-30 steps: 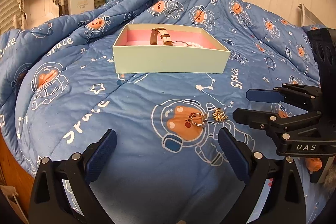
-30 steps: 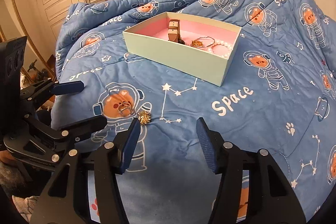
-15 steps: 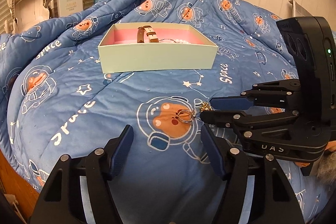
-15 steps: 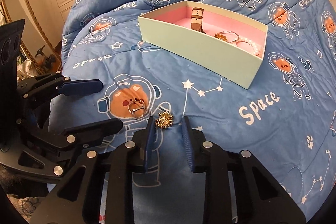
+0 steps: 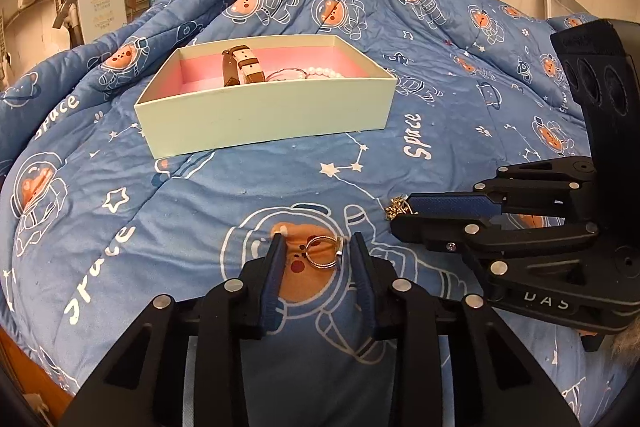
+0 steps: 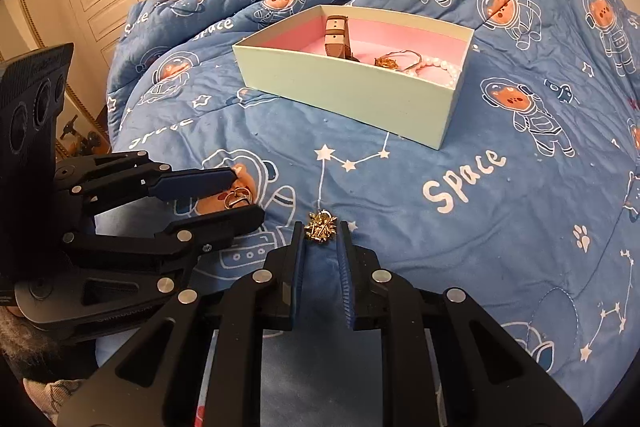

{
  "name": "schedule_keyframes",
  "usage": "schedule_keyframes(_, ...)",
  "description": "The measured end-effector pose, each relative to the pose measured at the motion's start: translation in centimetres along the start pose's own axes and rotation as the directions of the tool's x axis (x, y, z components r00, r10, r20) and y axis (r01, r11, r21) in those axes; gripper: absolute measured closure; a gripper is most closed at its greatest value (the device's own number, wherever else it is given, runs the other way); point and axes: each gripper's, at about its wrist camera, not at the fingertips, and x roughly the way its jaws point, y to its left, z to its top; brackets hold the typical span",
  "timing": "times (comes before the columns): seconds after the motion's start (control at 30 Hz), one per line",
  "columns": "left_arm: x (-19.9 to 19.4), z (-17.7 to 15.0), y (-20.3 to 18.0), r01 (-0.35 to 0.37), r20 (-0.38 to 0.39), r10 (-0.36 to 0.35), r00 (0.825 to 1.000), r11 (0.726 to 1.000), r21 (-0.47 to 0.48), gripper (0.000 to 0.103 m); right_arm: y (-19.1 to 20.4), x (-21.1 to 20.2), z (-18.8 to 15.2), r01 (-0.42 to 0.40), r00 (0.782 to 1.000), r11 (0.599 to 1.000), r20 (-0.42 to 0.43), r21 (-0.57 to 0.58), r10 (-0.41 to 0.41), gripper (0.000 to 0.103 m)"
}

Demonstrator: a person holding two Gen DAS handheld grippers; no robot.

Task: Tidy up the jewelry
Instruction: 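Grasp the silver ring with the left tool while the right tool grasps the gold starburst charm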

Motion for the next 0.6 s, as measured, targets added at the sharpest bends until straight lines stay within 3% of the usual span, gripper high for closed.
schedule_keyframes(0.07,0.1,0.1,-0.1,0.003,-0.004,-0.003,1.000,1.000,0.002,0.085,0.1,-0.1,0.0,0.005,1.000,1.000,0.001,-0.004,-0.005,0.086)
schedule_keyframes(0.6,-1.5,-0.1,0.9,0.042,0.016,-0.041,0.999,0.996,-0.076,0.085,0.4,-1.1,0.4,-0.009,1.000,1.000,0.013,-0.001,0.009,0.086)
